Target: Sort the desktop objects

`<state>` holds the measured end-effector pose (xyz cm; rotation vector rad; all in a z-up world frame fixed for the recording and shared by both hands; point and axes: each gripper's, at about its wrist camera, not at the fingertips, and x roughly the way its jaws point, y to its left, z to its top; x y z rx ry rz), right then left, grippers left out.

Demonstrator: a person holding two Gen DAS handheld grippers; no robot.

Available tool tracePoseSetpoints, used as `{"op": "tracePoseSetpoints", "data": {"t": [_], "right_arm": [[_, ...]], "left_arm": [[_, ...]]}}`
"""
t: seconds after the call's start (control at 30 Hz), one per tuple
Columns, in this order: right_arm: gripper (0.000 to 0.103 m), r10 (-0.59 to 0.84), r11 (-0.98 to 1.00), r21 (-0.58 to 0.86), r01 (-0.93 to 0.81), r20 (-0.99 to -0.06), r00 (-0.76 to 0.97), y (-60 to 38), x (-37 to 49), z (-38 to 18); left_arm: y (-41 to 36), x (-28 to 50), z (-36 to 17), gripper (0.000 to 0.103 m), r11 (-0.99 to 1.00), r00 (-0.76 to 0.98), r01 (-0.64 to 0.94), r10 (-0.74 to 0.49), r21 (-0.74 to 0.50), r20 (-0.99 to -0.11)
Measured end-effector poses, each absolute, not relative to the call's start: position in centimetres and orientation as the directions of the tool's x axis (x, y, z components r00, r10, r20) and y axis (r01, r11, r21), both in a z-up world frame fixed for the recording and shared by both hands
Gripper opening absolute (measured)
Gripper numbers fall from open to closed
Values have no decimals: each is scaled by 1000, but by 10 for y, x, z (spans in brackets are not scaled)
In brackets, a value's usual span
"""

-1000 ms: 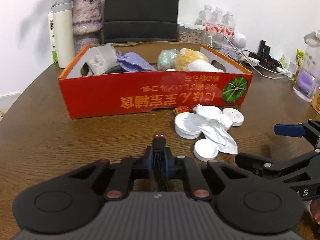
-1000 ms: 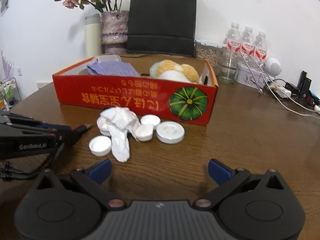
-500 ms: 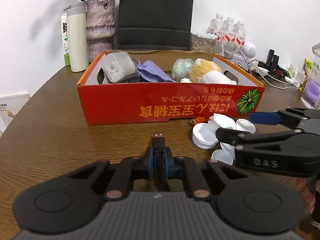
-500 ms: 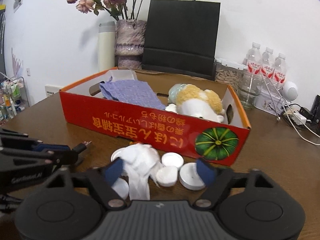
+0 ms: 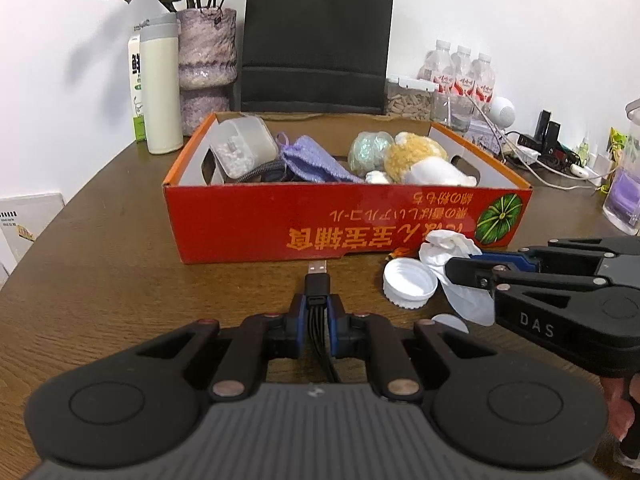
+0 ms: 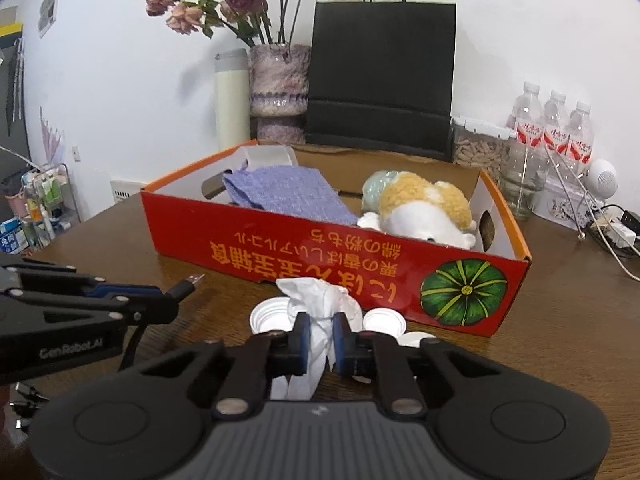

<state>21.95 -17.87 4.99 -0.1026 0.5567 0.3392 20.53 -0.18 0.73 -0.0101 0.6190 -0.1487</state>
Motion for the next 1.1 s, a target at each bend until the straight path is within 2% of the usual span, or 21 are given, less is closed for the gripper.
{"op": "tracePoseSetpoints", "data": {"t": [0.23, 0.63, 0.87, 0.93, 0.97, 1.1], "right_arm": [[11, 301, 939, 0, -345, -489, 819, -182, 210, 65], [11, 316, 939, -4, -345, -393, 863, -184, 205, 96], [11, 326, 938, 4, -346, -347, 879, -184, 209, 112], [11, 328, 938, 4, -347, -334, 884, -184, 212, 117], [11, 328, 938, 2, -347, -329, 885, -184, 213, 119], [11, 328, 939, -1, -345, -304, 894, -185, 220, 128]], "left_arm": [[2, 200, 26, 12, 985, 835, 152, -171, -79, -524], [-4, 191, 73, 12, 983, 907, 177, -184, -54, -379], [-5, 193, 101, 12, 975, 927, 206, -221, -83, -304], [-5, 197, 109, 9, 970, 926, 219, -242, -109, -291], [-5, 199, 112, 4, 968, 928, 222, -246, -115, -282], [-5, 208, 131, 4, 964, 940, 230, -256, -134, -227]]}}
